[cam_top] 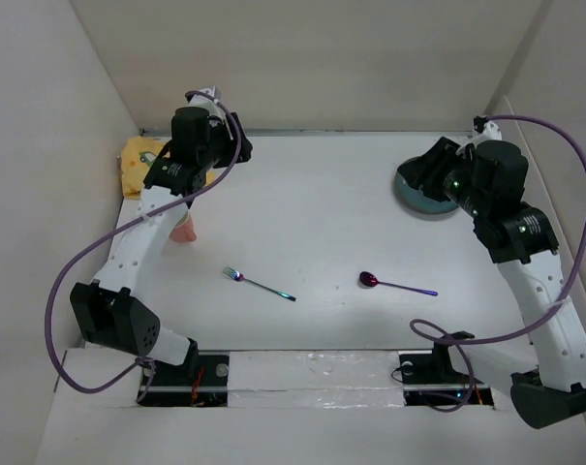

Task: Set the dinner table for one person

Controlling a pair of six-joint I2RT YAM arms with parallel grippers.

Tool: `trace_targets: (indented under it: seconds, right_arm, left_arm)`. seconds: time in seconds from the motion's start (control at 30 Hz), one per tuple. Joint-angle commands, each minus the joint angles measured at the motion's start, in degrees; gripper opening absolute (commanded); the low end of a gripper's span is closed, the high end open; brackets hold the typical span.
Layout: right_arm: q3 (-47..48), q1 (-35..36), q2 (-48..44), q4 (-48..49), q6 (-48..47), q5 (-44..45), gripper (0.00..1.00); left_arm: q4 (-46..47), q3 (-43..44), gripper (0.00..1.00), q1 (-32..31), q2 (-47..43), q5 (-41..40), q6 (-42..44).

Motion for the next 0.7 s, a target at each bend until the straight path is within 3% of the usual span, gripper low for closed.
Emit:
trace_targets:
  seconds: [0.0,0.1,0.13,0.17,0.2,0.23,0.27,0.3,0.47,0.53,0.57,0.67]
  right_arm:
    - [2.17,-0.41,0.81,2.06,-0.62,-0.45,0.51]
    - [1.21,-0.41,0.72,3.19,-0.53,-1.93,0.43]
    - [0.6,-0.41,0.72,3.37,-0.53,-2.29,0.35]
    - [0.33,-0.41,0.81,3.64,-0.53,-3.16,0.07]
    - [0.06,-0.41,1.07,3.64,-0.53,-3.43,0.0]
    - [0.06,-0.41,1.16,3.46,-0.53,-3.61,0.0]
    - [0.06,-0.41,1.68,3.38,-0.62,-3.96,0.0]
    - [0.24,-0.41,1.95,2.85,-0.79,-3.96,0.0]
    - [-1.34,-0.41,1.16,3.37,-1.24,-3.7,0.0]
    - [-2.57,-0.41,0.9,4.16,-1.32,-4.75,0.0]
    - [-2.75,-0.41,0.9,4.34,-1.32,-5.01,0.0]
    - [-3.54,-0.41,0.98,4.52,-1.24,-5.19,0.04]
  left_arm:
    - [2.18,2.22,0.56,0.34,-1.77,-1.7,1.78]
    - [1.04,4.06,0.56,0.34,0.16,-2.93,2.48]
    - [0.51,5.02,0.55,0.34,0.77,-3.54,2.75]
    - [0.25,5.73,0.52,0.34,2.08,-6.07,3.01]
    - [0.07,6.26,0.5,0.34,3.05,-7.49,3.19]
    - [-0.97,7.22,0.45,0.34,4.19,-10.72,3.97]
    - [-1.77,9.4,0.11,0.34,7.16,-12.32,4.33]
    - [-2.82,10.99,0.0,1.3,9.2,-13.64,4.59]
    - [-11.61,23.71,0.02,4.91,24.9,-22.87,4.86]
    - [-14.68,26.81,0.19,5.52,28.8,-24.11,4.6]
    - [-15.22,28.57,0.34,6.05,31.86,-24.55,4.34]
    - [-16.45,29.11,0.44,6.66,35.83,-24.38,3.02]
